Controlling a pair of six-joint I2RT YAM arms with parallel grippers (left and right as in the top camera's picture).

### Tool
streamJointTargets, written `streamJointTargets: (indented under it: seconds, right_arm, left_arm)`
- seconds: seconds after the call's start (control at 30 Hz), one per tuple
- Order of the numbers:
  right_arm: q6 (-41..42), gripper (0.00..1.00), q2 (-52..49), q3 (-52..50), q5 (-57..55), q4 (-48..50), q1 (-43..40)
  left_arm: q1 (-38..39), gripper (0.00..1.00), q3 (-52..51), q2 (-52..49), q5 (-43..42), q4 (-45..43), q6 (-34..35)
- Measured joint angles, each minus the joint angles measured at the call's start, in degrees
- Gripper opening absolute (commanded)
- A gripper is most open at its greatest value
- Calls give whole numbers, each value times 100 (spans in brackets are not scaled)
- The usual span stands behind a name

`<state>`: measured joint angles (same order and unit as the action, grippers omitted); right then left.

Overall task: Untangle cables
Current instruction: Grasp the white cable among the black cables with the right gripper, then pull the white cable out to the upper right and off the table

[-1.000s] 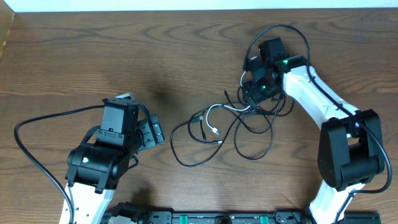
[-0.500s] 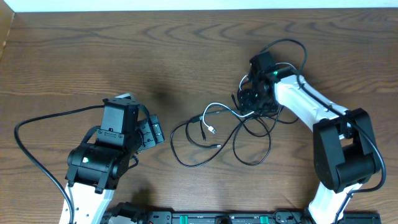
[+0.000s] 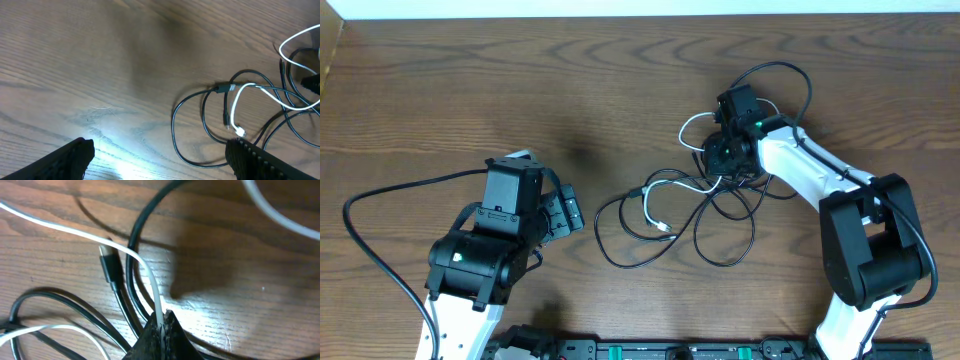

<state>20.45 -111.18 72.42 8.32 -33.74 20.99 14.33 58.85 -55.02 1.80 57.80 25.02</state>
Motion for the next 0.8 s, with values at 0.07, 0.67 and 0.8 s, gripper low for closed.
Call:
streamJointTargets:
  seconds: [0.07,0.67,0.8]
  right_arm:
    - [-79,1,2,256,17,-155,-2]
    - [-710,1,1829,4677,-238,-1882,-1279]
    - [-734,1,1694,4666,-461,-2326,-1788]
  left_arm:
    - [2,90,0,0,0,4,0]
    - [2,89,0,0,-2,-7,-2]
    - [0,89,0,0,-2,-4,-2]
